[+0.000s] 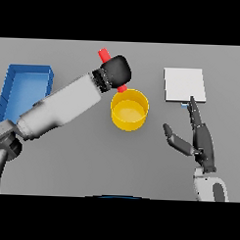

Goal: Pick up the red beaker and tilt it to pour out 1 green nut into yellow bowl. Pick up the yellow bowl and place it on the metallic measuring scale.

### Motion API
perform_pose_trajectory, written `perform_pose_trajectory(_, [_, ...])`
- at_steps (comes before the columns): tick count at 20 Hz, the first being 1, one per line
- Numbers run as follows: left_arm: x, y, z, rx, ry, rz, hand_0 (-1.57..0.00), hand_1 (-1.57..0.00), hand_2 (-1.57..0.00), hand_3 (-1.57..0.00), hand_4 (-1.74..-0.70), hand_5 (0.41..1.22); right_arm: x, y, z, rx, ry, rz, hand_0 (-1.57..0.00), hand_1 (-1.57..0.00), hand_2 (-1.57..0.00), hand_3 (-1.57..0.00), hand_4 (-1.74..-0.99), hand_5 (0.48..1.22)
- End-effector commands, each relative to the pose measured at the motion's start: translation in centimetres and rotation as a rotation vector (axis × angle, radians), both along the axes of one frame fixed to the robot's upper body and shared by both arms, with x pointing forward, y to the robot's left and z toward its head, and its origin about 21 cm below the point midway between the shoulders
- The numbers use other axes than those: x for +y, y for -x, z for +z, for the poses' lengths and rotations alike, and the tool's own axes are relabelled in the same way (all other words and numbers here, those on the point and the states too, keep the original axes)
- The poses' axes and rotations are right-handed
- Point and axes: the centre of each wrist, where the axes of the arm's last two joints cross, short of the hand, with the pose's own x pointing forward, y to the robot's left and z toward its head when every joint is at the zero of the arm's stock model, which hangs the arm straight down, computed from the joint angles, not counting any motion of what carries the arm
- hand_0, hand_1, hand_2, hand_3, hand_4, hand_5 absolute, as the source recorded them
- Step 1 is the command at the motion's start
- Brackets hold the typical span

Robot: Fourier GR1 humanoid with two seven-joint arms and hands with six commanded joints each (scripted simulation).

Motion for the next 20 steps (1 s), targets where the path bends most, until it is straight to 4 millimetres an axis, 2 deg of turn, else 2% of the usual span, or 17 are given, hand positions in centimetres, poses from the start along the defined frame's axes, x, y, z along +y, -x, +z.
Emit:
perform_pose_trajectory(1, [-0.4, 0.1, -0.2, -0.012, -0.035, -0.016, -1.57, -1.57, -1.57, -1.55, -1.74, 1.221, 0.2, 0.1, -0.1, -0.001, -0.007, 0.001, 0.00, 0.00, 0.00, 0.00, -1.152, 0.567])
perform_pose_trajectory(6, [-1.3, 0.2, -0.4, -0.087, -0.181, -0.105, -1.57, -1.57, -1.57, -1.56, -1.74, 1.221, 0.6, 0.1, -0.2, 0.019, -0.014, -0.001, 0.00, 0.00, 0.00, 0.00, -1.129, 0.566])
perform_pose_trajectory(8, [-1.1, 0.0, -0.5, -0.115, -0.230, -0.135, -1.57, -1.57, -1.57, -1.57, -1.73, 1.221, 0.5, 0.0, 0.0, -0.001, 0.004, -0.003, 0.00, 0.00, 0.00, 0.00, -1.136, 0.578])
perform_pose_trajectory(12, [-2.8, 0.3, 0.0, -0.195, -0.315, -0.193, -1.57, -1.57, -1.57, -1.57, -1.73, 1.221, 0.5, 0.3, -0.4, 0.004, -0.012, -0.006, 0.00, 0.00, 0.00, 0.00, -1.130, 0.577])
perform_pose_trajectory(15, [-4.0, 0.1, 2.5, -0.255, -0.376, -0.253, -1.57, -1.57, -1.57, -1.57, -1.73, 1.221, 0.5, 0.2, -0.2, -0.002, 0.001, -0.009, 0.00, 0.00, 0.00, 0.00, -1.138, 0.572])
perform_pose_trajectory(18, [-4.6, -1.2, 8.3, -0.359, -0.400, -0.244, -1.57, -1.57, -1.57, -1.57, -1.73, 1.221, 0.4, 0.1, -0.1, -0.006, -0.001, -0.006, 0.00, 0.00, 0.00, 0.00, -1.135, 0.563])
perform_pose_trajectory(20, [-3.7, -2.2, 11.6, -0.387, -0.339, -0.164, -1.57, -1.57, -1.57, -1.57, -1.72, 1.221, 1.0, 0.1, -0.1, -0.017, -0.008, -0.004, 0.00, 0.00, 0.00, 0.00, -1.130, 0.554])
